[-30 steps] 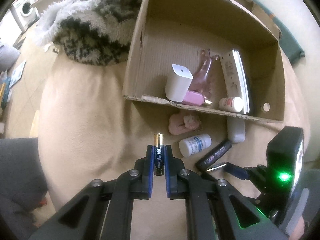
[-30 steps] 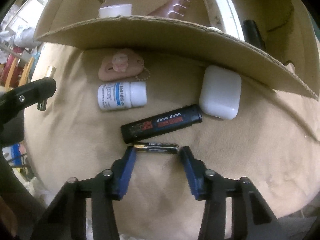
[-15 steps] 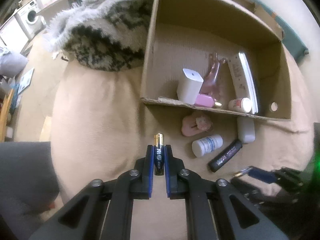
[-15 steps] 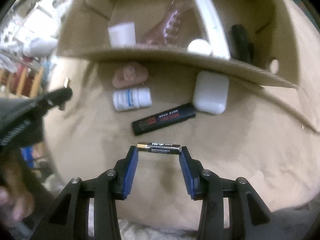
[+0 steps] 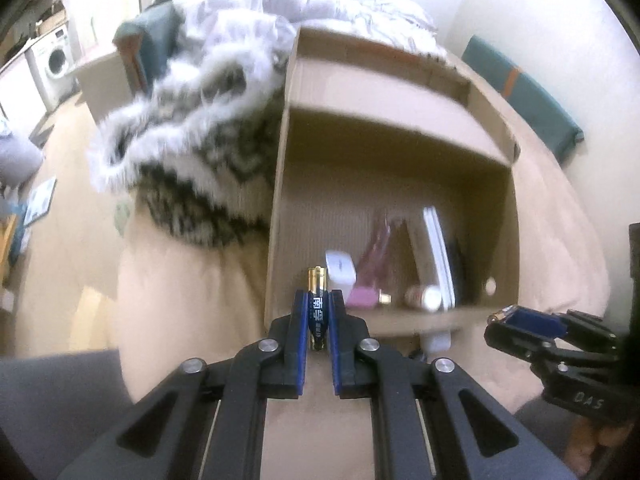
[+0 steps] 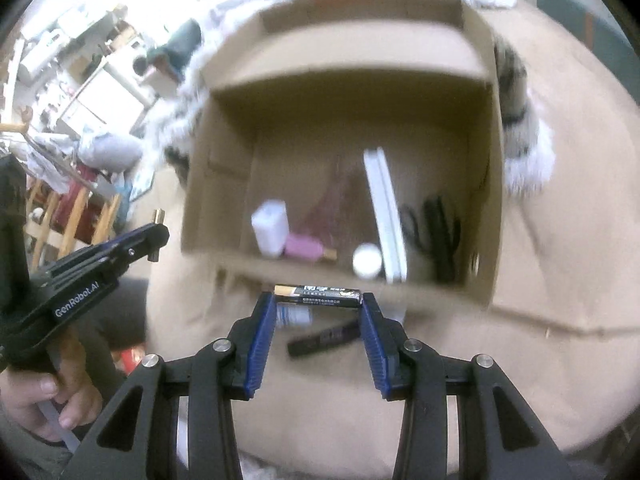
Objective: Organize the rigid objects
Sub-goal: 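Lower both batteries into the box and open both tools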
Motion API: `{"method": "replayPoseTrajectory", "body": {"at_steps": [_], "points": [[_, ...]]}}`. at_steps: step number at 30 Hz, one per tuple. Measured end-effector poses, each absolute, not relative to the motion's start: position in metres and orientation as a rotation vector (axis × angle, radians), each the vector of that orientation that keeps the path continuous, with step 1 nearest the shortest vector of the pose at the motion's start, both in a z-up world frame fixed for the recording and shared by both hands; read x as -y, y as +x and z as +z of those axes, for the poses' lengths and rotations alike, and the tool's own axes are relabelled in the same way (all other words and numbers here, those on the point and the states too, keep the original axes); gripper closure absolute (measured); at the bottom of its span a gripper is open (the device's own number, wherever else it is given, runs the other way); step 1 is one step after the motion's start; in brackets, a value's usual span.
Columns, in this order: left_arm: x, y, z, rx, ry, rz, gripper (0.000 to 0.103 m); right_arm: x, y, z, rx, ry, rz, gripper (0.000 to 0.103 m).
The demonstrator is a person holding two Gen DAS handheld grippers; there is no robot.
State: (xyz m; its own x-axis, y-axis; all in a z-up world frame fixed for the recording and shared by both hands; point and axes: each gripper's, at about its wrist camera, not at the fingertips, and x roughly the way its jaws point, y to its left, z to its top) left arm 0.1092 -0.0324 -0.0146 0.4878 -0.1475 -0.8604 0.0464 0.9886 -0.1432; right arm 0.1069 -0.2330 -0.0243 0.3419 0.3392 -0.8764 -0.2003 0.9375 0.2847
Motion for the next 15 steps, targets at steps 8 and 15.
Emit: {"method": "replayPoseTrajectory", "body": {"at_steps": [8, 15], "points": [[0.035, 0.147, -0.003, -1.033, -0.006, -0.121, 0.094, 0.223, 0.150, -0.012, -1.052, 0.141, 0.332, 0.059], [0.048, 0.176, -0.029, -1.049, -0.004, -0.199, 0.094, 0.229, 0.180, -0.056, -1.102, 0.222, 0.315, 0.058]]}}
